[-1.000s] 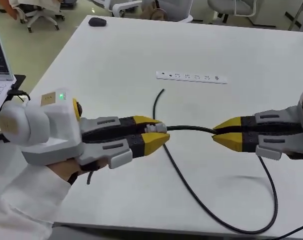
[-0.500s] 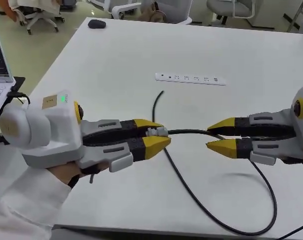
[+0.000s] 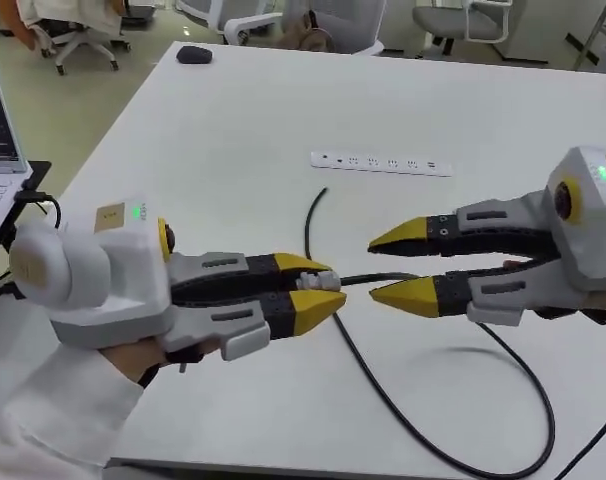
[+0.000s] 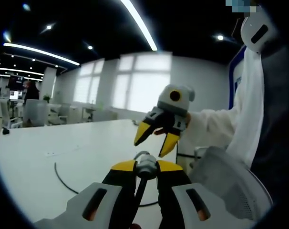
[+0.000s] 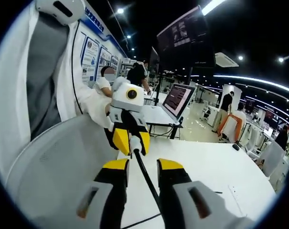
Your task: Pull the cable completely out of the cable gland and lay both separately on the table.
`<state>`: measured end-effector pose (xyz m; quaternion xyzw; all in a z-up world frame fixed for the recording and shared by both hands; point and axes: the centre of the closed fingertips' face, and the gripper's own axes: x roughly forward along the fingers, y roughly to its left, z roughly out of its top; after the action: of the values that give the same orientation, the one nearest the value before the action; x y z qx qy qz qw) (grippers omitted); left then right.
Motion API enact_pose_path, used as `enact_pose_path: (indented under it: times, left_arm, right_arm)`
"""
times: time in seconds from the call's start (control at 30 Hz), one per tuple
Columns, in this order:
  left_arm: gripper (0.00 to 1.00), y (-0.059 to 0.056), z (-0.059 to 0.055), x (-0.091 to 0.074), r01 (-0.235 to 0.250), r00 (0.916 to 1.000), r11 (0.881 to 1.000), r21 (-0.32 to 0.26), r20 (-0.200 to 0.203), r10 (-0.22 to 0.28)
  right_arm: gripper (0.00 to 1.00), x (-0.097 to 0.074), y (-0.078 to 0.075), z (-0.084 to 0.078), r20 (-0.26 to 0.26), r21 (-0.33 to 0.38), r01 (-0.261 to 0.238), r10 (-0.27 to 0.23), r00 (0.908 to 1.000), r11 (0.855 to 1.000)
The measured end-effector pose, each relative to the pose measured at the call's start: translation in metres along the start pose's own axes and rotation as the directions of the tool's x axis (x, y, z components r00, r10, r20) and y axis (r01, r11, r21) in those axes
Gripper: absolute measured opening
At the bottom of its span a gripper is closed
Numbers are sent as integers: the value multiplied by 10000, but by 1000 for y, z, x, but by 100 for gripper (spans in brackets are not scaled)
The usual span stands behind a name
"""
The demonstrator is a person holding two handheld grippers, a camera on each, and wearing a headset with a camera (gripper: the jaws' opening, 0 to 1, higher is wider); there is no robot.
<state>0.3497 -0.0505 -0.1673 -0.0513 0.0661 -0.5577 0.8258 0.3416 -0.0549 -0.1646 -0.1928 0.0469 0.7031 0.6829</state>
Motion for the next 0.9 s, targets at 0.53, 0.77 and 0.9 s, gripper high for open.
enact_pose_path:
  times: [0.53, 0.77, 0.9]
  left_arm:
    - [18, 5, 9, -3, -206, 9985, 9996, -191, 513, 215]
    - [18, 5, 13, -5, -331, 9973, 9990, 286, 662, 311]
    - [17, 6, 12, -5, -348, 9975, 9993, 97, 613, 342]
  right_arm:
    - [8, 12, -7, 7, 772, 712, 264, -319, 9965, 9971]
    - [7, 12, -6, 11, 1107, 970, 316, -424, 9930, 9948]
    - [6, 13, -6, 11, 1145, 955, 324, -433, 9925, 9949]
